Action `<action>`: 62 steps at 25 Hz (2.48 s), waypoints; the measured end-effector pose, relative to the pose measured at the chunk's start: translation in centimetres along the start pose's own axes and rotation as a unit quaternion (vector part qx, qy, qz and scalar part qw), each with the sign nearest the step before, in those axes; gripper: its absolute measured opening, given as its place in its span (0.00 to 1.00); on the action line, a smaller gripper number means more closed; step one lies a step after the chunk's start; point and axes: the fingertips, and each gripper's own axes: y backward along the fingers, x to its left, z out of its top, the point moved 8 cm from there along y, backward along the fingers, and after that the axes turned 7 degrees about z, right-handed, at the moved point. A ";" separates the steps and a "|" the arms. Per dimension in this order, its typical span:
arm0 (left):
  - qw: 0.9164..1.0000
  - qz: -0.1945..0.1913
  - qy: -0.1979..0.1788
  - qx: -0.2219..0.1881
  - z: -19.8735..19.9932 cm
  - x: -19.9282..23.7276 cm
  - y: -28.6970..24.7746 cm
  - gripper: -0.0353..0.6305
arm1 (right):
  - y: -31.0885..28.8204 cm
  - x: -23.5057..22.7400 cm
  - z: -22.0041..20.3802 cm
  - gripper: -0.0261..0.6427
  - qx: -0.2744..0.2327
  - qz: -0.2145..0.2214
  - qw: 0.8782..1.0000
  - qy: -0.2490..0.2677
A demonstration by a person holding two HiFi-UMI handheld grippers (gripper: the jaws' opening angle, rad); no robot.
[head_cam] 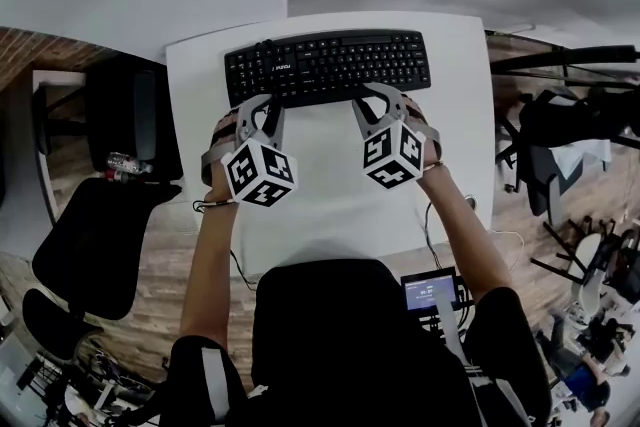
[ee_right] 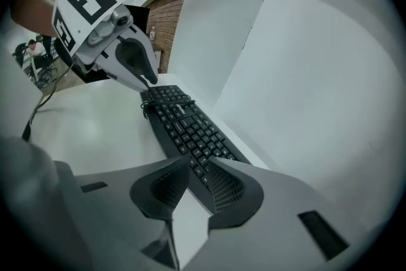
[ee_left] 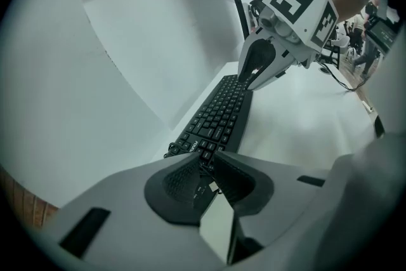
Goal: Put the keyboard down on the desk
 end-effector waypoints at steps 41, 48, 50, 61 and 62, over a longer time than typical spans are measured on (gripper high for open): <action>0.947 0.171 0.195 -0.191 11.2 -1.4 24.8 0.07 | 25.9 3.5 8.9 0.10 -0.309 -0.055 0.941 -0.128; 0.933 0.189 0.204 -0.228 12.5 -2.6 28.3 0.07 | 28.9 5.1 9.0 0.10 -0.354 -0.039 0.925 -0.135; 0.931 0.192 0.196 -0.242 13.3 -2.6 29.5 0.07 | 29.4 5.5 8.8 0.10 -0.360 -0.036 0.922 -0.137; 0.916 0.203 0.216 -0.271 14.0 -2.9 32.7 0.07 | 32.2 6.4 8.3 0.10 -0.395 -0.058 0.904 -0.153; 0.915 0.202 0.218 -0.273 14.1 -2.9 32.8 0.07 | 32.3 6.4 8.4 0.10 -0.396 -0.058 0.904 -0.152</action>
